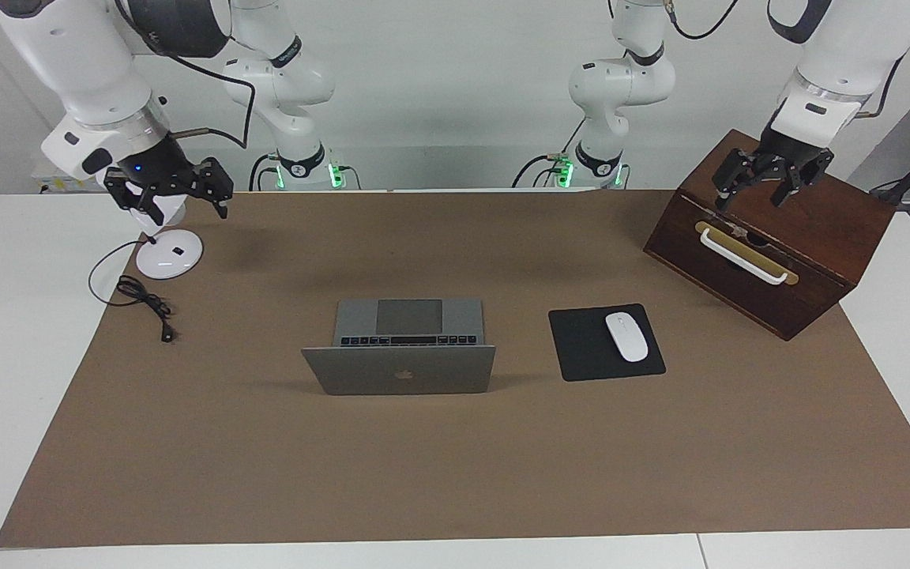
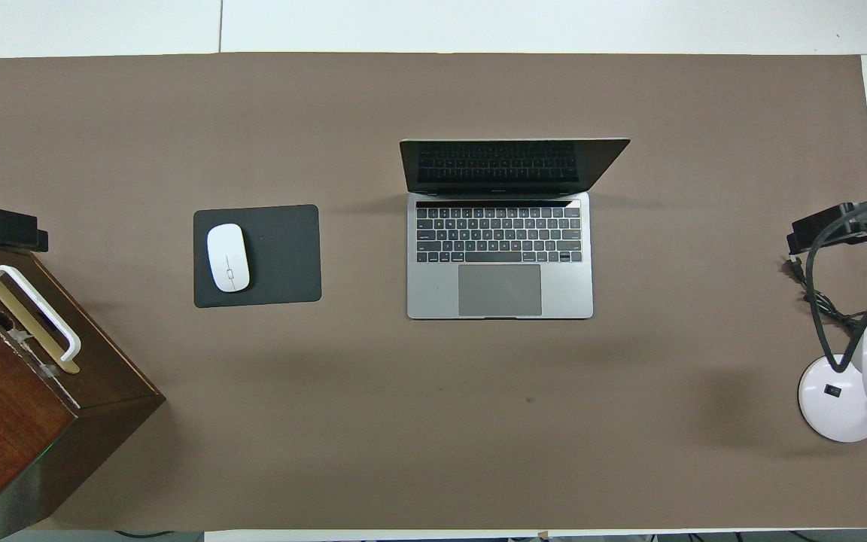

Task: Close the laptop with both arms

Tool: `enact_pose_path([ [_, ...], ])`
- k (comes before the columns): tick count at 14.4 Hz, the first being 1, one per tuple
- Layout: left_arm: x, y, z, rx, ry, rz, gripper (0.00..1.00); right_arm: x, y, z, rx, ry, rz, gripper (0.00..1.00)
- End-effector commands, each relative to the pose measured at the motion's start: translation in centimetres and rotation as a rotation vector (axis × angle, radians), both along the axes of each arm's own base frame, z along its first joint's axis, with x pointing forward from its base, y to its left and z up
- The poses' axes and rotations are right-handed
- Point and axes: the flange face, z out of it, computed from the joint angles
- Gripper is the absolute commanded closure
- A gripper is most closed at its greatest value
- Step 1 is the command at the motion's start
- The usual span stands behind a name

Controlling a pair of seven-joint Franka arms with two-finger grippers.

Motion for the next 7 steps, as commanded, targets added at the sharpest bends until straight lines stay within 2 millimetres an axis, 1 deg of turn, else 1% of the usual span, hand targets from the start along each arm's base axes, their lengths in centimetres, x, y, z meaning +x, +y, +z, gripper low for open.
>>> enact_pose_path([
  [1,-0.59,0.09,0.06,0.009,0.002,0.003,0.0,-0.22,-0.19,0.03,0.029,-0.015,-0.022,0.0],
  [6,-0.68,0.18,0.1,0.009,0.005,0.004,0.0,-0.09,-0.53,0.13,0.029,-0.027,-0.025,0.0],
  [7,-0.66,0.25,0.11,0.009,0.003,0.006,0.0,-0.09,-0.95,0.15,0.029,-0.029,-0.03,0.0],
])
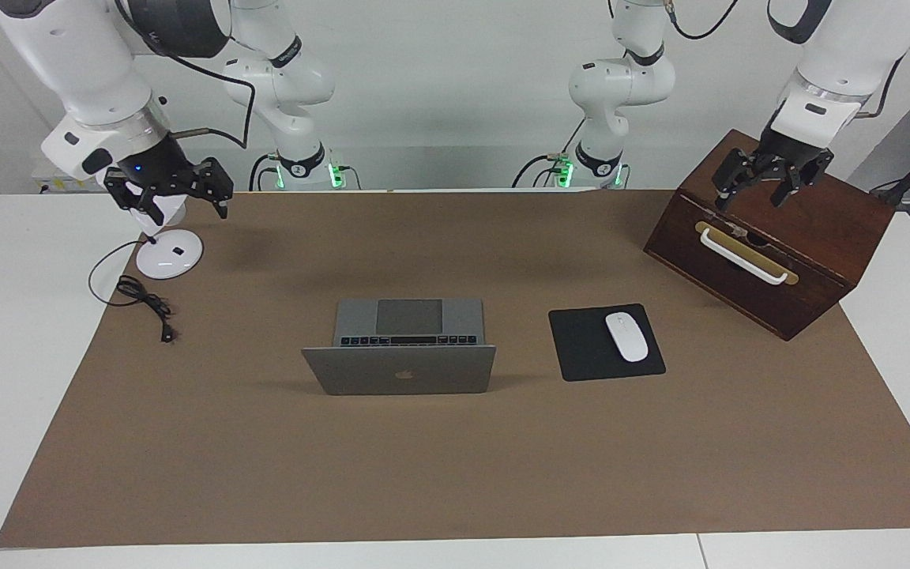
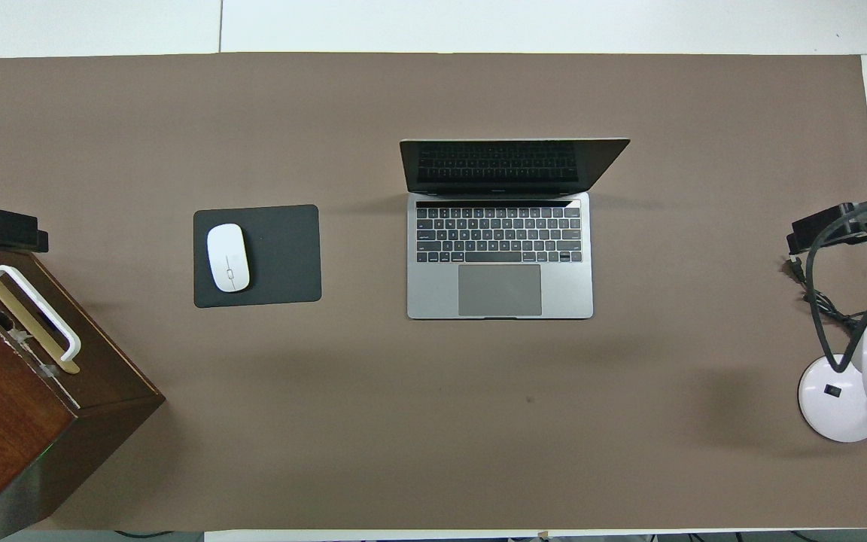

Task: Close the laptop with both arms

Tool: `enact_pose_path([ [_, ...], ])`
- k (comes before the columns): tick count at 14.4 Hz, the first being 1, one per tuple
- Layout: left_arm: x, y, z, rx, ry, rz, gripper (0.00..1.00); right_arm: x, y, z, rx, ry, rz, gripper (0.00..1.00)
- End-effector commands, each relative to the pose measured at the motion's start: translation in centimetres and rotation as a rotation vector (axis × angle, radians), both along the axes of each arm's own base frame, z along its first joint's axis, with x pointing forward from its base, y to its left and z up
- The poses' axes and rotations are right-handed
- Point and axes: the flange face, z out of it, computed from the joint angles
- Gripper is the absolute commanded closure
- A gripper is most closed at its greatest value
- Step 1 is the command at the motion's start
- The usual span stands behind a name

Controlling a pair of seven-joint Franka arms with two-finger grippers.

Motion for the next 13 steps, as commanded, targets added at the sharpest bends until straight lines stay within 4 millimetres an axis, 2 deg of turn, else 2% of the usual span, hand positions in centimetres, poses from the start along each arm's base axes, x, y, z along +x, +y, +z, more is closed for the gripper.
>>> enact_pose_path([
  [1,-0.6,0.3,0.1,0.009,0.002,0.007,0.0,0.0,-0.4,0.3,0.029,-0.037,-0.021,0.0],
  [13,-0.5,0.1,0.2,0.009,-0.007,0.011,0.0,-0.3,0.9,-0.1,0.077,-0.025,0.001,0.0],
])
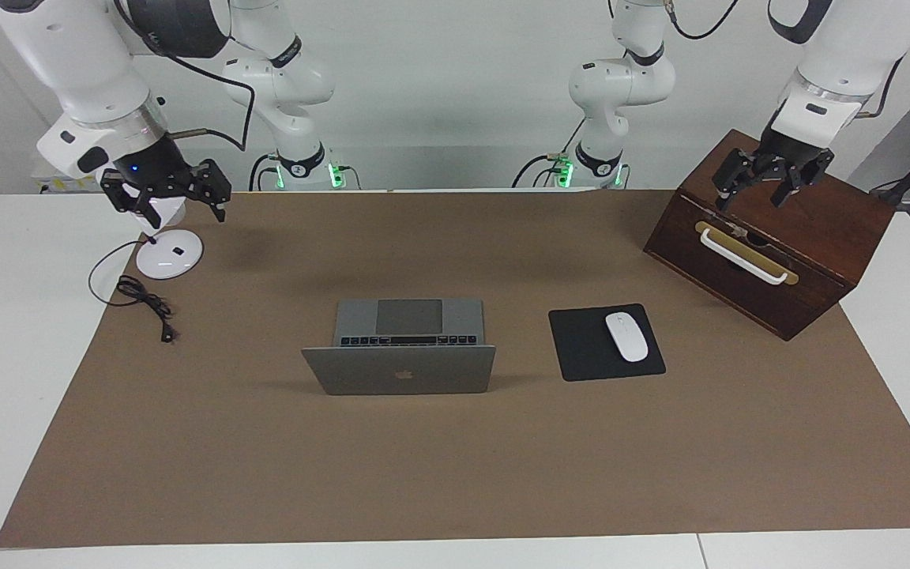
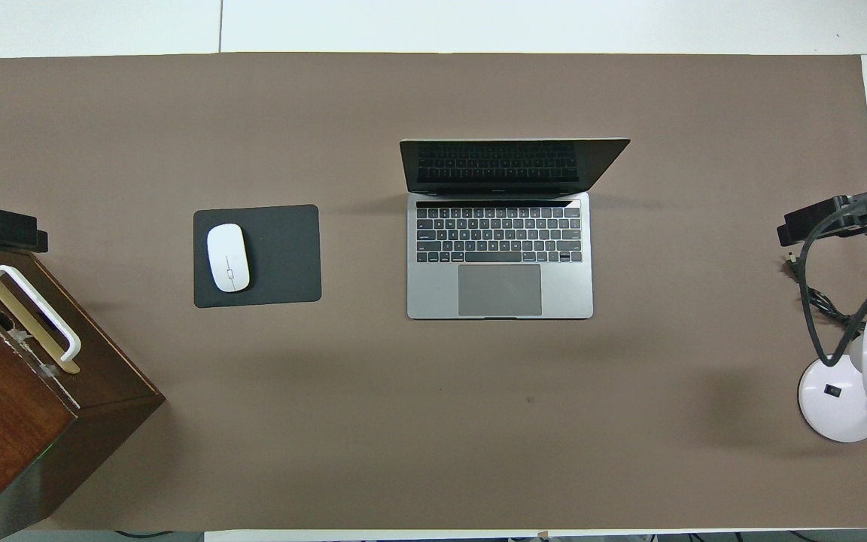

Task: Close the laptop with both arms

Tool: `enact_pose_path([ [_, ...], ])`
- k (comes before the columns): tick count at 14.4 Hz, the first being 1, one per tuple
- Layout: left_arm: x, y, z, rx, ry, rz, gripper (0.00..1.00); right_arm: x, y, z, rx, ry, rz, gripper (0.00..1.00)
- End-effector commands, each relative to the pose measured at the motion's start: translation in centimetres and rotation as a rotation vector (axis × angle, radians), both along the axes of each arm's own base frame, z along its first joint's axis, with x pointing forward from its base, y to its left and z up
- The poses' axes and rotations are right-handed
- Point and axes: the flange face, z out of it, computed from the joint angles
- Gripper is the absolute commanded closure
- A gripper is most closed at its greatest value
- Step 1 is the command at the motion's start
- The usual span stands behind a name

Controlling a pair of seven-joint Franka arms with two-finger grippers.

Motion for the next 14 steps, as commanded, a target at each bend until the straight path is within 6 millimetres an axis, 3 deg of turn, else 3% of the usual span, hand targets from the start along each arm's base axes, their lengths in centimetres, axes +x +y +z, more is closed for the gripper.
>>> enact_pose_path([
  [1,-0.6,0.1,-0.1,0.009,-0.002,0.01,0.0,-0.6,0.2,-0.3,0.03,0.001,0.012,0.0],
  [2,-1.0,0.1,-0.3,0.01,-0.004,0.01,0.0,-0.7,0.1,-0.4,0.03,-0.001,0.015,0.0],
  [3,-1.0,-0.1,-0.9,0.01,-0.016,0.008,0.07,-0.8,0.0,-0.4,0.031,-0.001,0.022,0.0],
  [4,-1.1,-0.2,-1.0,0.01,-0.027,0.006,0.34,-0.8,0.2,-0.5,0.031,-0.004,0.043,0.0],
  [6,-1.1,-0.2,-1.2,0.01,-0.03,0.008,1.0,-0.4,0.4,-0.3,0.032,-0.035,0.094,0.0],
  [10,-0.7,0.7,-0.9,0.007,-0.061,0.028,1.0,1.0,2.8,-0.1,0.064,-0.125,0.205,0.0],
  [14,-0.5,0.8,-0.9,0.008,-0.078,0.016,1.0,2.6,5.2,0.1,0.052,-0.197,0.243,0.19],
])
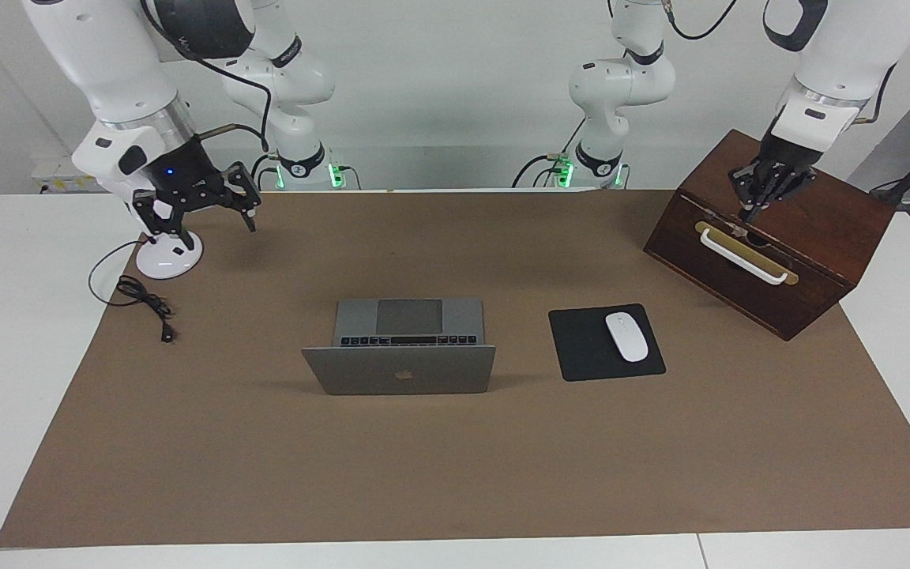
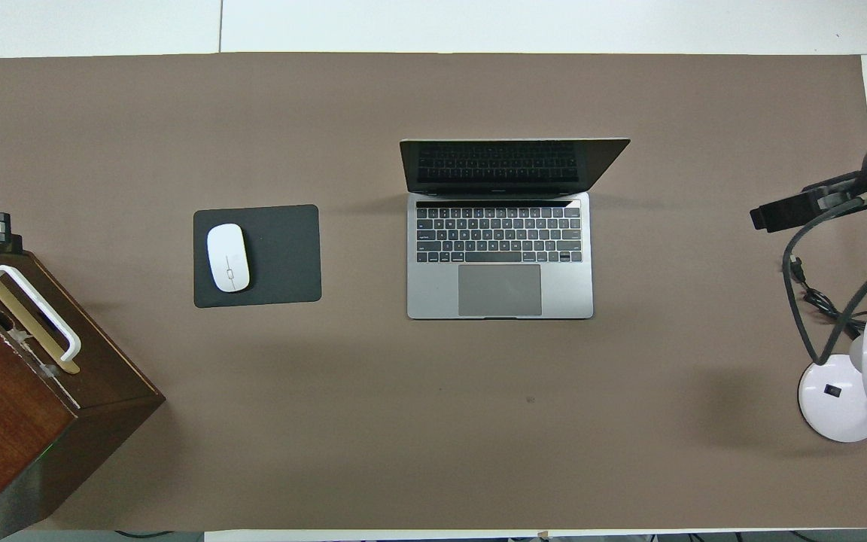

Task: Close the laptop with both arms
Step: 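Move the right gripper to the laptop lid while the left gripper approaches the base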

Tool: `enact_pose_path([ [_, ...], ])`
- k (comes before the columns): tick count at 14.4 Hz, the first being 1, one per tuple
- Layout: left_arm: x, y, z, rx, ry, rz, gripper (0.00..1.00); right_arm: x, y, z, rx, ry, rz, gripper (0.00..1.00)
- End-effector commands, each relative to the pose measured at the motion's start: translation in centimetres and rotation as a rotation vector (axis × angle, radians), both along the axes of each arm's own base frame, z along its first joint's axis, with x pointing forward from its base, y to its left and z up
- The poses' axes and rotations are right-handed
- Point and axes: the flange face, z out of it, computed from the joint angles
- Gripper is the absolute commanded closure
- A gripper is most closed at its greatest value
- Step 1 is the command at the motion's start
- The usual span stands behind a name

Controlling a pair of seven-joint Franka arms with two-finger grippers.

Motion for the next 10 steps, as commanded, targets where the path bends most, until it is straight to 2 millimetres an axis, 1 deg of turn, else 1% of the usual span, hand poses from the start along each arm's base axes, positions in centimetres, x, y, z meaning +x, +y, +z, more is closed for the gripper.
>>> enact_pose_path([
  [1,-0.4,-0.3,0.0,0.007,-0.043,-0.008,1.0,1.3,1.5,-0.2,0.012,-0.048,0.04,0.28],
  [2,-0.3,-0.8,-0.4,0.005,-0.052,-0.017,1.0,1.7,2.0,0.4,0.011,-0.077,0.048,0.36],
  [3,-0.5,-1.4,-1.2,-0.016,-0.053,-0.024,1.0,2.0,2.1,0.5,0.01,-0.085,0.05,0.41],
  [4,-1.0,-2.8,-1.5,-0.047,-0.071,-0.041,1.0,2.6,2.3,0.0,0.008,-0.083,0.052,0.52],
  [6,-1.3,-5.1,-2.4,-0.067,-0.11,-0.077,1.0,4.2,3.4,0.6,0.007,-0.098,0.069,0.77],
  [7,-1.8,-6.5,-3.2,-0.083,-0.133,-0.093,1.0,5.2,3.7,0.7,0.001,-0.108,0.074,0.91],
  [8,-2.7,-7.9,-4.2,-0.105,-0.166,-0.105,1.0,6.3,4.0,0.6,-0.001,-0.111,0.08,1.0],
  [10,-4.9,-11.0,-6.3,-0.123,-0.213,-0.126,1.0,7.8,5.1,0.1,0.003,-0.111,0.096,1.0],
])
